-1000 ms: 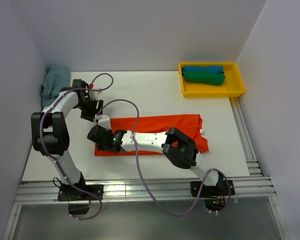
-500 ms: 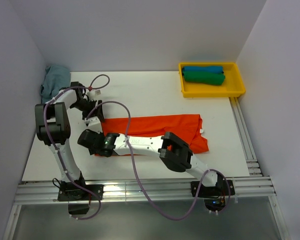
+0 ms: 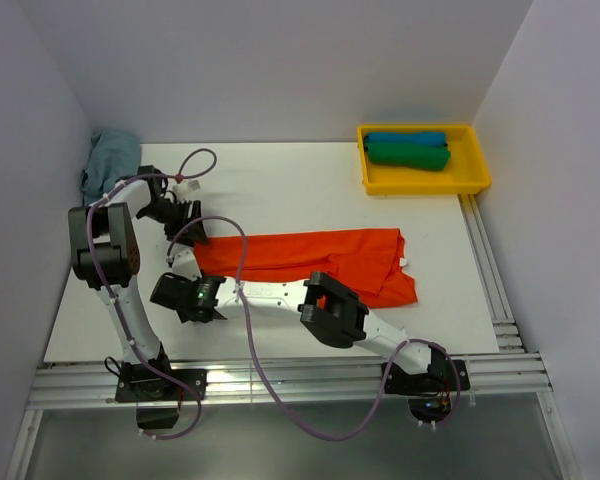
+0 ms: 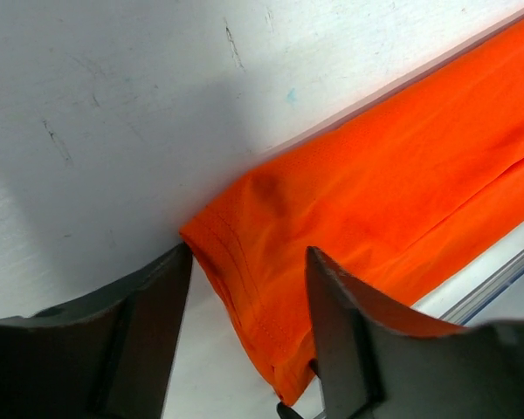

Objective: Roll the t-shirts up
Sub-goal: Roll the tshirt

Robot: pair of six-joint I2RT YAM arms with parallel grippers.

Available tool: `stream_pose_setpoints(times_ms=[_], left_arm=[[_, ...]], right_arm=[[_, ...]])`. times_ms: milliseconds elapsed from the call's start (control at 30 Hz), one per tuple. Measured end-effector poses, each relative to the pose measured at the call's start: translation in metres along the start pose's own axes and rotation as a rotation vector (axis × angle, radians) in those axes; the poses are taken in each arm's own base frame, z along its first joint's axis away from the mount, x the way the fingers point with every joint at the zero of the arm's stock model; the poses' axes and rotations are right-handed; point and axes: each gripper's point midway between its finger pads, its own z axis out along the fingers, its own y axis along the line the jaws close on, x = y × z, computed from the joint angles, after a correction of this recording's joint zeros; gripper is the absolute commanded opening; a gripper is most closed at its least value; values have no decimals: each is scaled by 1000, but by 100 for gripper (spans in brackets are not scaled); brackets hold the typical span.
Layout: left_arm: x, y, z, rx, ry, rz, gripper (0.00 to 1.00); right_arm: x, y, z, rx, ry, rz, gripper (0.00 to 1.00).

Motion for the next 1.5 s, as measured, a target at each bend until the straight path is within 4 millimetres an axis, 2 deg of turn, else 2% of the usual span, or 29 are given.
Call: stream_pose_setpoints(times_ms=[67, 100, 133, 167, 200, 300, 433, 600, 867, 1000, 1167, 1500], left_arm=[[0, 0, 2, 8, 2, 2, 55], [1, 0, 2, 12, 3, 2, 46], [1, -1, 3, 15, 4, -1, 43], [2, 0, 4, 13, 4, 1, 38], [3, 1, 6, 17, 7, -3, 25], [5, 3, 9, 9, 14, -13, 11], [5, 4, 9, -14, 19, -26, 0], [4, 3, 9, -115, 42, 4, 0], [-8, -5, 7, -279, 62, 95, 0], [-16, -9, 2, -340, 56, 129, 0], [-27, -12, -6, -401, 49, 157, 0], [-34, -30, -11, -480, 70, 228, 0]], right_arm=[[1, -1, 0, 3, 4, -1, 49], [1, -1, 0, 4, 5, 0, 47], [1, 0, 0, 3, 4, 1, 47], [1, 0, 0, 4, 4, 5, 40], [1, 0, 0, 3, 5, 6, 36], [4, 0, 2, 1, 6, 21, 24], [5, -5, 0, -14, -10, 50, 20], [9, -20, -12, -56, -22, 109, 18], [-17, -38, -33, -214, -84, 320, 15], [-30, -38, -33, -306, -94, 417, 15], [-35, -32, -32, -402, -83, 502, 13], [-25, -43, -27, -539, -24, 717, 8]])
